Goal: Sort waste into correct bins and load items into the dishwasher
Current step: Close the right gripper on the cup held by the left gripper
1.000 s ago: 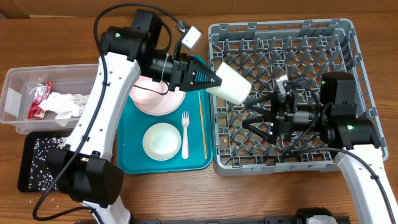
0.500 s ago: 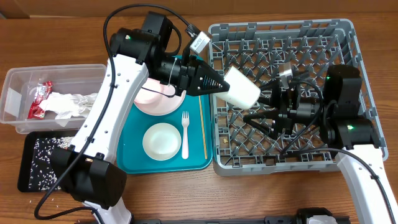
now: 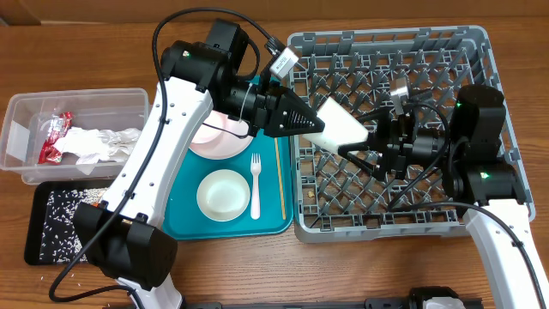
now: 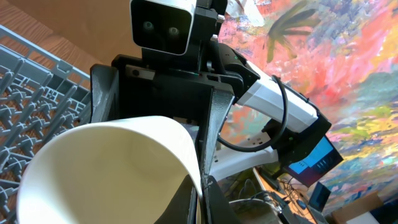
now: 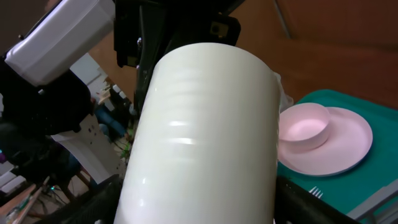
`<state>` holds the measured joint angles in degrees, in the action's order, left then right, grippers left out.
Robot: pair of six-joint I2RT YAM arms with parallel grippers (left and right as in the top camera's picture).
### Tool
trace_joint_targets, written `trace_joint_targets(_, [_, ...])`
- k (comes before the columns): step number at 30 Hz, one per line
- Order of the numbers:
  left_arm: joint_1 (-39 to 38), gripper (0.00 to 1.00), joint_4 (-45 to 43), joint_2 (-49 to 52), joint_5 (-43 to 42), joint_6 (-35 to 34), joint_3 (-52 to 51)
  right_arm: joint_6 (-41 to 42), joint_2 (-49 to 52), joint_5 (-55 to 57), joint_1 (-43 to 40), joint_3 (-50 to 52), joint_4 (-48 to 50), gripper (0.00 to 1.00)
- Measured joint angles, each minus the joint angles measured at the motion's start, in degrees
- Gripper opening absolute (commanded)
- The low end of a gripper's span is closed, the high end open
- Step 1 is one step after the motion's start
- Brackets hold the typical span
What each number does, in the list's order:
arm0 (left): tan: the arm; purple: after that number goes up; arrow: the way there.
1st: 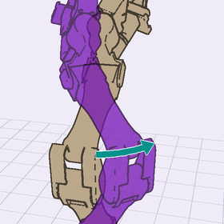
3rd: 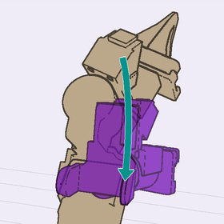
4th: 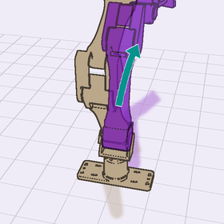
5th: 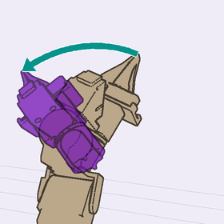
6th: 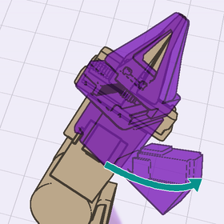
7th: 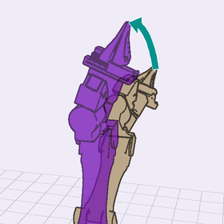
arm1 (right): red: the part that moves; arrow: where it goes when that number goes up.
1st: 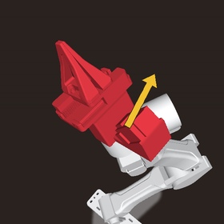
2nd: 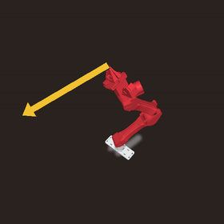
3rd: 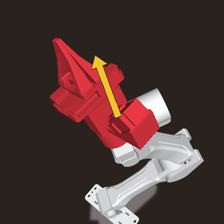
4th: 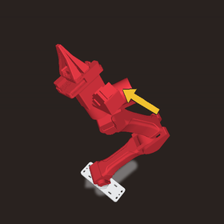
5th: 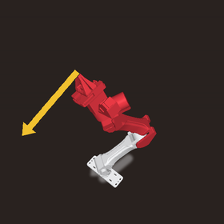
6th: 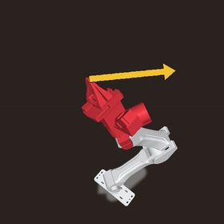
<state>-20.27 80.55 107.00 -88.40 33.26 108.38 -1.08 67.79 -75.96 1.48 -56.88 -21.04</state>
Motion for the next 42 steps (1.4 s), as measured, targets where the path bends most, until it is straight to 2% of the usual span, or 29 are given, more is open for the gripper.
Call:
trace_joint_targets(4, [0.0, 0.04, -0.13, 0.0, -0.2, 0.0, 0.0, 0.26, 0.0, 0.35, -0.04, 0.0, 0.55, 0.57])
trace_joint_targets(5, [0.0, 0.04, -0.17, 0.0, -0.2, 0.0, 0.0, 0.35, 0.0, 0.39, -0.04, 0.0, 0.92, 0.46])
trace_joint_targets(7, [0.0, 0.04, -0.22, 0.0, -0.39, 0.0, 0.0, 0.44, 0.02, 0.33, -0.22, 0.0, 1.57, 0.38])
trace_joint_targets(21, [0.11, 0.07, 3.74, 0.0, 2.1, 0.44, 0.04, 0.46, 0.33, 0.11, -0.33, 0.0, 3.58, 0.36])
trace_joint_targets(22, [0.11, 0.12, 4.02, 0.0, 2.29, 0.55, 0.07, 0.44, 0.33, 0.11, -0.33, 0.0, 3.63, 0.35])
trace_joint_targets(23, [0.11, 0.31, 4.57, 0.0, 2.8, 0.76, 0.07, 0.46, 0.33, 0.2, -0.33, 0.0, 3.87, 0.35])
trace_joint_targets(25, [0.0, 0.45, 5.01, 0.0, 4.72, 1.18, 0.07, 0.35, 0.33, 0.09, -0.33, 0.0, 4.55, 0.35])
trace_joint_targets(26, [-0.02, 0.47, 5.05, 0.0, 5.92, 0.96, 0.02, 0.24, 0.31, -0.37, -0.22, 0.0, 4.98, 0.35])
trace_joint_targets(28, [-0.28, 0.44, 5.03, 0.0, 7.52, 1.22, 0.02, 0.2, 0.31, -0.94, -0.2, 0.0, 4.96, 0.35])
trace_joint_targets(29, [-0.28, 0.36, 4.98, 0.0, 7.76, 1.25, 0.02, 0.2, 0.31, -0.98, -0.22, 0.0, 4.94, 0.36])
trace_joint_targets(30, [-0.28, 0.2, 5.01, 0.0, 7.89, 1.25, 0.02, 0.24, 0.31, -0.72, -0.22, 0.0, 4.94, 0.36])
trace_joint_targets(31, [-0.28, 0.09, 4.98, 0.0, 7.87, 1.25, 0.02, 0.22, 0.31, -0.35, -0.26, 0.0, 4.92, 0.37])
trace_joint_targets(32, [-0.37, 0.06, 5.05, -0.02, 7.45, 1.33, 0.02, 0.22, 0.42, 0.66, -0.37, 0.0, 4.9, 0.38])
trace_joint_targets(36, [-0.37, 0.04, 4.79, -0.11, 6.84, 2.25, 0.04, 1.14, 0.7, 1.14, -0.37, 0.0, 4.61, 0.38])
trace_joint_targets(40, [-0.37, 0.04, 4.72, -0.15, 6.78, 2.78, 0.04, 1.51, 0.76, 1.18, -0.37, 0.0, 4.57, 0.57])
trace_joint_targets(42, [-0.37, 0.04, 4.52, -0.15, 6.78, 2.78, 0.04, 1.53, 0.79, 1.2, -0.39, 0.0, 4.59, 0.58])
